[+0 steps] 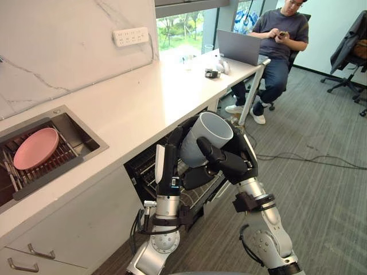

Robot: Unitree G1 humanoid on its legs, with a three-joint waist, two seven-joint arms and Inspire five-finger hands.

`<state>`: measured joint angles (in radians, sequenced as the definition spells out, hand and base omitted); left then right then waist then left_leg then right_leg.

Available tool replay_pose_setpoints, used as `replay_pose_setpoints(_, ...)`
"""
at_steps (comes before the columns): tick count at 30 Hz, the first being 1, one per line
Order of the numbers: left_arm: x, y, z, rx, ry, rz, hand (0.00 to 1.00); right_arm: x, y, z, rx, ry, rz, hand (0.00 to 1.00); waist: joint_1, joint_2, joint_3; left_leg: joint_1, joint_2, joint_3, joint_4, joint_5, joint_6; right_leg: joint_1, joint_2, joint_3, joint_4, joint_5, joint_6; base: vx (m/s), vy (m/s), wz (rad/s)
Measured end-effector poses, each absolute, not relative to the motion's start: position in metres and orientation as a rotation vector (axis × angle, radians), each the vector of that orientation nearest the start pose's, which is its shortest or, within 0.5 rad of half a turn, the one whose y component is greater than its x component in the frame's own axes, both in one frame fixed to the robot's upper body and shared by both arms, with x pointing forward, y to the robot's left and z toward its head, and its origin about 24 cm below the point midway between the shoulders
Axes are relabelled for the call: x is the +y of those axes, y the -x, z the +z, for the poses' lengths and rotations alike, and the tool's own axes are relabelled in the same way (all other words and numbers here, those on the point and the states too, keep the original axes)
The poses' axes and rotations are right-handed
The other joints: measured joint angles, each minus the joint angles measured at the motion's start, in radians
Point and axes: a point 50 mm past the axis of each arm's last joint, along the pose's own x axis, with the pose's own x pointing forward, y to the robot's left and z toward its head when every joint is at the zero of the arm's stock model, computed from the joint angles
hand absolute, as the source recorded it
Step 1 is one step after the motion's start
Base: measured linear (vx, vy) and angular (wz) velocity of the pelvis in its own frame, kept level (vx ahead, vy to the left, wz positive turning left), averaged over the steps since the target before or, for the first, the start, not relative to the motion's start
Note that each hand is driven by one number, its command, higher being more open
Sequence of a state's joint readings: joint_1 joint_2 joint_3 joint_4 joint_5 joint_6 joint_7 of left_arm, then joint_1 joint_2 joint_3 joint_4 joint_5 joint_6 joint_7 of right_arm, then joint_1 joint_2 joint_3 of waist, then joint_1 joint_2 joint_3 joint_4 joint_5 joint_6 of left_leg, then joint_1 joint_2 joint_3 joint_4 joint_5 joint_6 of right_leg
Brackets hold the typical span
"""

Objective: Walk over to the sink, pick up the cup, carry it to the dishwasher, place the cup inside the dishwasher, then close the dishwasher door

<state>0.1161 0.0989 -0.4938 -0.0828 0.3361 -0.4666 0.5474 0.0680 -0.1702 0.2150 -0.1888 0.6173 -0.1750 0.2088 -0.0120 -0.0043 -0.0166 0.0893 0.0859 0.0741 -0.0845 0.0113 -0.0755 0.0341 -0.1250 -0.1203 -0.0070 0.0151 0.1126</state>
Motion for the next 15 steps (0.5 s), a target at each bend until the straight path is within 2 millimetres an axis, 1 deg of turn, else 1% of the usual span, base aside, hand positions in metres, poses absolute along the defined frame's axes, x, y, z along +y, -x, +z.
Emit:
replay_pose_setpoints(5,0.0692,-0.1959,0.0744,-0.521,-0.116,-0.009,0.0,-0.123,-0.2304,0.0828,-0.246,-0.498,0.391,0.0,0.0,0.0,-0.007,-0.001,0.0,-0.005,0.0,0.001,0.0,0.001,0.0,-0.005,0.0,0.0,0.0,0.0,-0.001,0.01)
replay_pose_setpoints(6,0.0693,-0.1957,0.0744,-0.522,-0.115,-0.003,1.0,-0.1219,-0.2302,0.0826,-0.243,-0.509,0.393,0.0,0.0,0.0,-0.008,-0.002,0.0,-0.006,0.0,0.001,0.0,0.001,0.0,-0.006,-0.001,0.0,0.0,-0.01,-0.003,0.04)
replay_pose_setpoints(8,0.0699,-0.1951,0.0738,-0.52,-0.116,0.007,1.0,-0.1205,-0.2303,0.0823,-0.237,-0.521,0.395,0.0,0.0,0.0,-0.01,-0.003,0.0,-0.009,0.0,0.002,0.0,0.002,0.0,-0.011,-0.002,0.0,0.0,-0.01,-0.002,0.04)
replay_pose_setpoints(11,0.071,-0.1942,0.0735,-0.515,-0.102,0.032,1.0,-0.1194,-0.2311,0.0789,-0.209,-0.611,0.397,0.0,0.001,0.0,-0.013,-0.008,0.0,-0.014,0.0,0.002,-0.001,0.006,0.0,-0.019,-0.009,0.001,-0.001,-0.03,-0.009,0.06)
replay_pose_setpoints(13,0.0735,-0.1925,0.0715,-0.492,-0.067,0.094,1.0,-0.1199,-0.2333,0.0776,-0.213,-0.792,0.348,0.0,0.0,0.0,-0.013,-0.01,0.0,-0.022,0.0,0.004,-0.002,0.007,0.0,-0.025,-0.011,0.001,-0.001,-0.01,-0.01,0.09)
replay_pose_setpoints(15,0.0768,-0.1915,0.0687,-0.461,-0.039,0.139,1.0,-0.1228,-0.2346,0.0789,-0.236,-0.884,0.313,0.0,0.0,0.0,-0.013,-0.012,0.0,-0.027,0.0,0.004,-0.002,0.007,0.0,-0.03,-0.011,0.001,-0.001,-0.01,-0.009,0.08)
